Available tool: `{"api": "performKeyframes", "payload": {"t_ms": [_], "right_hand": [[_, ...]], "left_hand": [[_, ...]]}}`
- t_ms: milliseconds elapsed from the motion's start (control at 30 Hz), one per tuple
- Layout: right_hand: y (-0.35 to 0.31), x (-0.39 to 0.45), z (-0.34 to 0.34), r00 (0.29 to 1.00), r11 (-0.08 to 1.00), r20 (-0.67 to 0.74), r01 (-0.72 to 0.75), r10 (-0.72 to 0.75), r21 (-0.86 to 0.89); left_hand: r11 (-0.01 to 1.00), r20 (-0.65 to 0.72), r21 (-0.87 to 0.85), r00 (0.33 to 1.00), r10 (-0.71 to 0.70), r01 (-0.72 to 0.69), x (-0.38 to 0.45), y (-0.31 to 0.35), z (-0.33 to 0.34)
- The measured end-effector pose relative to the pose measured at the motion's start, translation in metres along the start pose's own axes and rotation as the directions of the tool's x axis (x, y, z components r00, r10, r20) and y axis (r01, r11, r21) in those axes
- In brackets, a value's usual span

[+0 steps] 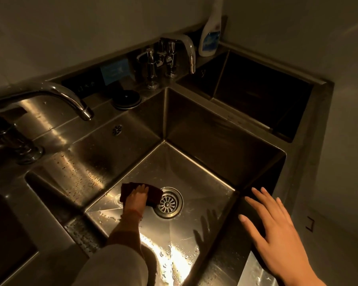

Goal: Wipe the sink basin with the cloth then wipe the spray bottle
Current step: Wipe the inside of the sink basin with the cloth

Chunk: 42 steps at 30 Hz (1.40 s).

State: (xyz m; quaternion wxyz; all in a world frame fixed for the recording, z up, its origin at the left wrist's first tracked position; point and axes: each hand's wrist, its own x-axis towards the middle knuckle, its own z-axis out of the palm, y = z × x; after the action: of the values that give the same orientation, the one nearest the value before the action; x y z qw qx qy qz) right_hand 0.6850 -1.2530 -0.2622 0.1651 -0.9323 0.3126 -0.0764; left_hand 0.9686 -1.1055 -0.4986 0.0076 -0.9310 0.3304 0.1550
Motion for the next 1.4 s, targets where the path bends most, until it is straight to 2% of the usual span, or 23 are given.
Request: {"api": "performKeyframes", "payload": {"t_ms": [100,633,867,1000,1167,1300,1400], "right_hand": [[0.002,-0.001,0.001,1.000,1.000,0.009,0.004,-0.004,-0.008],[-0.001,-0.001,0.001,0.999,0.999,0.031,-0.015,0.016,-0.052],[0.001,0.000,0.000,0.999,0.998,0.044,0.003,0.000,-0.060],[0.000,0.000,0.002,0.999,0.999,0.044,-0.002,0.003,-0.036],[0.000,-0.001,0.002,0.999,1.000,0.036,0.002,-0.001,-0.027],[0.002,-0.001,0.003,0.999,0.999,0.039,0.009,-0.007,-0.036],[0.006,0.000,0.001,0.999,0.999,0.018,0.047,-0.047,-0.020]], "left_hand": [[1.000,0.065,-0.007,0.998,0.004,-0.003,-0.001,0.001,0.009],[0.999,0.224,-0.011,0.974,-0.043,0.047,-0.008,0.019,0.026],[0.992,0.220,-0.042,0.969,-0.111,0.123,-0.008,0.029,0.035],[0.962,0.215,-0.108,0.951,-0.224,0.251,-0.017,0.036,0.038],[0.874,0.219,-0.209,0.892,-0.396,0.439,-0.026,0.050,0.035],[0.890,0.217,-0.186,0.901,-0.375,0.415,-0.029,0.047,0.034],[0.928,0.150,-0.122,0.930,-0.334,0.353,-0.036,0.038,0.035]]}}
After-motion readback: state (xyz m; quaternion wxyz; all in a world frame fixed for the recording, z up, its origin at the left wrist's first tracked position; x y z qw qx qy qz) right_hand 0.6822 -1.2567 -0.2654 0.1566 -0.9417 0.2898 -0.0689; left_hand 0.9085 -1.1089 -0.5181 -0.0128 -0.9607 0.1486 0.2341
